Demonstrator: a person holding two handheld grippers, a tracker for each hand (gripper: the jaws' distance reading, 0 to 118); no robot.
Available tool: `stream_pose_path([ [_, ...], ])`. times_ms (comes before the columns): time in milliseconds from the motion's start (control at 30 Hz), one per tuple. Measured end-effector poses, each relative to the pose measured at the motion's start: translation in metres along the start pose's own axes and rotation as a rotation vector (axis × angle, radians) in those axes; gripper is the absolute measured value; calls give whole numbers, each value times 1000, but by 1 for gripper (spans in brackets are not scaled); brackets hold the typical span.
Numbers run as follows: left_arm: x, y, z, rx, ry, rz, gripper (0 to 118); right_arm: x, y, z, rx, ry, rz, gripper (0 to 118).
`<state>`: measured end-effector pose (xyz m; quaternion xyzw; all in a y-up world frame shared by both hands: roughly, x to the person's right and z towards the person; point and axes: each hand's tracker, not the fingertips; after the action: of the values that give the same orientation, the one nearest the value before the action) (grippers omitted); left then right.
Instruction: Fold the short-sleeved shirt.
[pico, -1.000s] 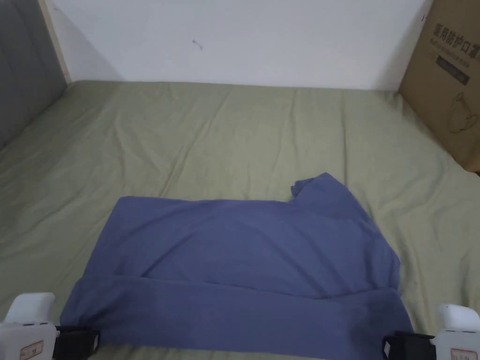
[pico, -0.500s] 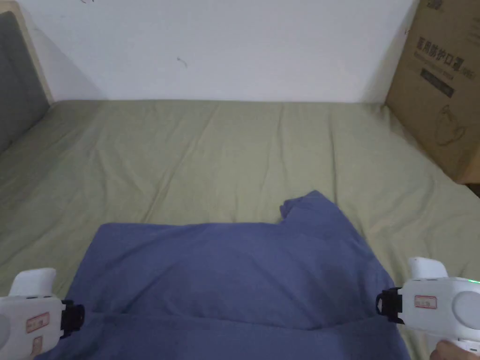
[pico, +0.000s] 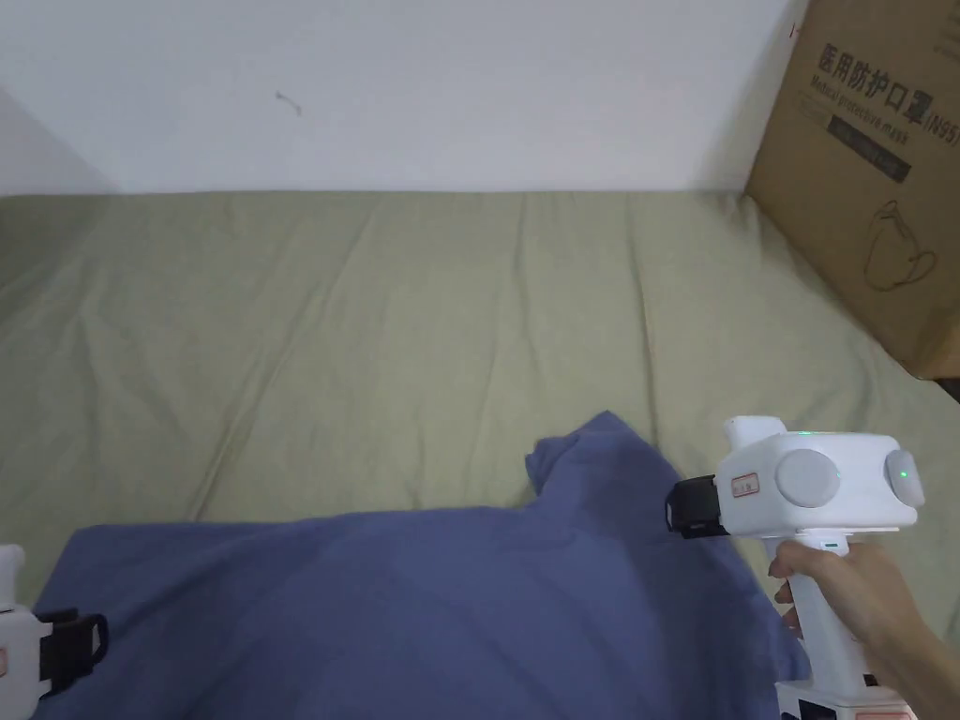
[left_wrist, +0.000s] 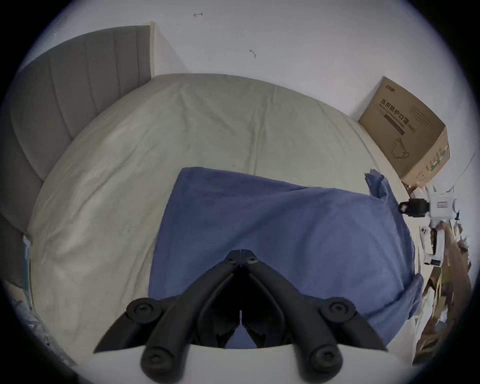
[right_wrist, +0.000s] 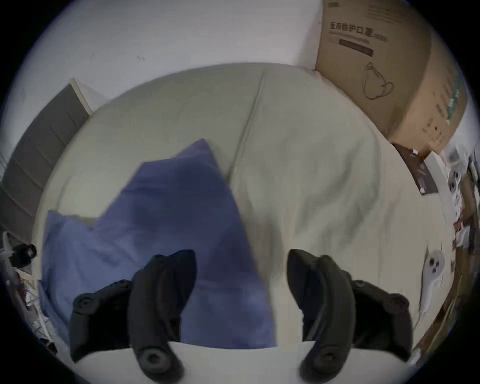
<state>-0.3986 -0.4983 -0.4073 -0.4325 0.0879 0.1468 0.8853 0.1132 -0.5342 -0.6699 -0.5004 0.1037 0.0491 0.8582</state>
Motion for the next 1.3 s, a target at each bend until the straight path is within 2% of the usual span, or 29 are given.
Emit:
stream_pose_path([
  [33,0,1,-4,-4,2,-3,0,1,1,-11,-29,-24,19,88],
  [100,1,2,-8,-22,19,-23,0,2,0,-26,-84,-56,58,88],
  [133,2,1,-10,-23,28,-40,0,3,-2,-30,-86,-45,48,86],
  [167,2,1,-10,-28,34,-45,0,3,-6,-29,-70,-8,5,80],
  [200,1,1,-10,-29,37,-44,0,6,-8,-27,-49,-6,-18,71],
  [233,-1,1,-11,-30,35,-41,0,6,-10,-25,-41,4,-23,57],
  [267,-4,1,-13,-33,31,-35,0,5,-11,-23,-37,7,-19,37],
  [300,-4,1,-14,-37,33,-33,0,1,-11,-20,-22,-18,4,8],
  [333,-5,2,-14,-39,35,-33,0,-3,-9,-15,-21,-18,39,2],
  [367,-5,2,-15,-39,38,-33,0,-8,-8,-11,-5,-70,98,2],
  [400,-7,3,-15,-39,42,-30,0,-12,-9,-5,13,-69,124,2],
  [500,-12,7,-19,-25,38,-11,0,-15,-9,8,29,-38,103,2],
  [567,-17,15,-23,-11,36,14,0,-10,-5,11,27,31,2,2],
  [600,-19,22,-27,-1,41,23,9,-9,-4,15,33,60,-30,2],
  [667,-25,37,-35,5,43,47,73,-5,-2,15,30,55,-46,2],
  [700,-29,46,-43,-11,43,66,96,-5,-3,15,25,47,-43,2],
  [733,-32,53,-50,-15,37,75,109,-5,-4,15,23,44,-45,2],
  [900,-42,81,-90,-20,70,73,105,1,-8,17,12,61,-90,2],
  [1000,-43,84,-110,-81,33,129,73,-2,-8,14,5,56,-88,2],
  [1067,-39,78,-119,-95,168,30,58,-4,-9,13,0,53,-85,2],
  [1100,-37,76,-114,-72,127,17,36,-4,-10,13,-2,56,-88,2],
  [1133,-37,77,-108,-68,116,41,3,-5,-9,13,-3,58,-89,2],
  [1167,-39,79,-102,-51,130,37,3,-5,-10,15,-1,59,-90,2],
  [1233,-43,80,-94,-53,65,83,3,-6,-10,21,-2,67,-90,2],
  [1300,-40,80,-87,-60,79,56,3,-5,-8,29,8,62,-94,2],
])
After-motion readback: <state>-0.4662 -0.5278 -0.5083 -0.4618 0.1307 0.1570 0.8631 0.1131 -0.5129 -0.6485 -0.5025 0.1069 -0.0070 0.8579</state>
